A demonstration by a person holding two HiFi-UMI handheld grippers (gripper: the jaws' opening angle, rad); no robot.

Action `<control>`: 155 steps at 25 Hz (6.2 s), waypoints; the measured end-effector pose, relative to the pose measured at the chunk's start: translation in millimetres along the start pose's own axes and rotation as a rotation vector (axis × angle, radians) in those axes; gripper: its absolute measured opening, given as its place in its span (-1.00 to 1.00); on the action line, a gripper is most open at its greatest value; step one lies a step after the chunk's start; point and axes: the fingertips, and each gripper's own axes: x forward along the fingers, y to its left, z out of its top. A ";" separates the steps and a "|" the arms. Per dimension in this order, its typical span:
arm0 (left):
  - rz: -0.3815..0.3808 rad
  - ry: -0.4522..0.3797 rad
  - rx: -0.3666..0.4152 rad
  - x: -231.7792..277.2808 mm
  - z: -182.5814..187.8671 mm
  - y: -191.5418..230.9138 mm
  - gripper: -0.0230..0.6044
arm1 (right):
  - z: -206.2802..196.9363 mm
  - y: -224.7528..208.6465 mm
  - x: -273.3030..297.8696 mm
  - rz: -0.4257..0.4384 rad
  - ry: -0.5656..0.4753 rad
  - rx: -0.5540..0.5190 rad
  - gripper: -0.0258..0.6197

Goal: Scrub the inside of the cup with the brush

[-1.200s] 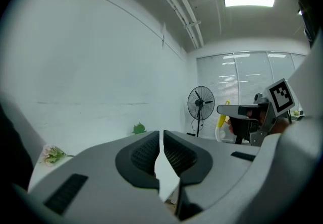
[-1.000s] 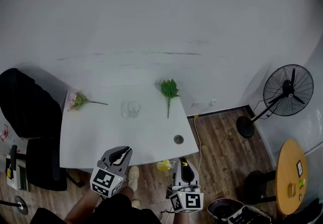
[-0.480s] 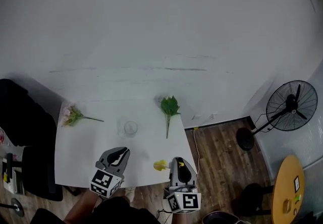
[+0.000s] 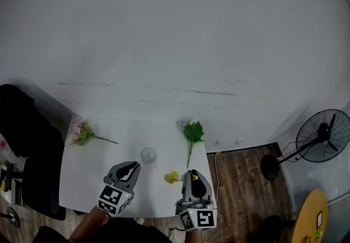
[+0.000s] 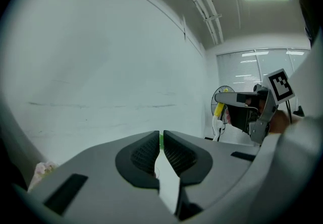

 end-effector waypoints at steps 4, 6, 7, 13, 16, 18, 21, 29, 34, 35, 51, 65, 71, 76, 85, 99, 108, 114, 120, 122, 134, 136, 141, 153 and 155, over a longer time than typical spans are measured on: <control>0.026 0.011 -0.010 3.7 -3.6 16.3 -0.79 | 0.4 5.5 24.9 0.031 -0.001 -0.002 -0.73; 0.039 0.020 -0.016 4.6 -7.3 24.3 -0.79 | 3.6 12.2 38.3 0.058 -0.015 0.007 -0.73; 0.046 0.024 -0.019 4.8 -9.0 28.2 -0.79 | 4.0 14.8 44.5 0.069 -0.014 -0.001 -0.73; 0.082 0.046 -0.045 9.0 -19.3 50.7 -0.79 | 0.6 29.1 79.3 0.131 -0.002 -0.007 -0.73; 0.096 0.054 -0.058 12.9 -22.3 62.1 -0.79 | -2.2 35.4 97.5 0.158 0.005 -0.014 -0.73; 0.105 0.060 -0.066 15.2 -26.1 69.4 -0.79 | -6.4 39.8 108.7 0.173 0.014 -0.009 -0.73; 0.117 0.075 -0.082 18.8 -36.1 79.2 -0.79 | -16.5 45.8 122.9 0.191 0.031 0.002 -0.73; 0.105 0.118 -0.113 34.9 -59.1 88.6 -0.79 | -49.4 56.5 152.6 0.238 0.094 0.003 -0.73; 0.095 0.143 -0.135 48.4 -74.4 93.2 -0.79 | -71.2 55.1 164.6 0.244 0.144 0.018 -0.73; 0.092 0.148 -0.137 51.0 -77.1 94.0 -0.79 | -74.1 54.9 166.9 0.241 0.151 0.026 -0.73; 0.054 0.220 -0.163 83.7 -122.9 97.0 -0.79 | -132.9 53.1 181.8 0.237 0.263 0.109 -0.73; 0.043 0.237 -0.170 95.3 -130.5 100.9 -0.79 | -147.1 46.5 185.3 0.223 0.278 0.119 -0.73; 0.042 0.230 -0.169 95.8 -129.3 99.3 -0.79 | -143.0 34.1 184.7 0.206 0.286 0.106 -0.73; 0.034 0.234 -0.166 97.1 -127.7 94.1 -0.79 | -127.0 27.8 175.9 0.197 0.260 0.107 -0.73; 0.009 0.209 -0.147 105.7 -125.4 82.2 -0.79 | -100.0 10.7 163.1 0.156 0.195 0.120 -0.72; 0.012 0.201 -0.138 111.6 -130.0 84.1 -0.79 | -142.8 3.3 157.3 0.148 0.281 0.123 -0.72; -0.009 0.251 -0.143 112.1 -133.3 79.9 -0.79 | -152.8 5.8 160.6 0.148 0.273 0.117 -0.72; -0.011 0.242 -0.139 111.7 -129.2 80.4 -0.79 | -150.7 6.6 162.6 0.144 0.277 0.112 -0.72; -0.006 0.220 -0.133 109.5 -122.1 84.1 -0.79 | -141.5 19.9 168.7 0.175 0.271 0.098 -0.72; -0.001 0.216 -0.133 106.9 -119.0 86.2 -0.79 | -135.1 26.1 171.7 0.191 0.259 0.103 -0.73; 0.065 0.178 -0.149 88.4 -107.3 107.1 -0.79 | -103.0 58.9 191.6 0.272 0.209 0.076 -0.73; 0.075 0.171 -0.152 86.4 -105.7 110.9 -0.79 | -97.5 63.9 194.4 0.285 0.199 0.070 -0.73; 0.098 0.168 -0.163 82.9 -105.5 119.3 -0.79 | -93.3 75.1 201.9 0.312 0.199 0.065 -0.73; 0.117 0.190 -0.184 87.6 -117.3 127.8 -0.79 | -123.4 81.9 219.9 0.321 0.239 0.123 -0.72; 0.120 0.192 -0.186 88.4 -118.3 128.6 -0.79 | -127.5 83.5 222.1 0.320 0.245 0.137 -0.71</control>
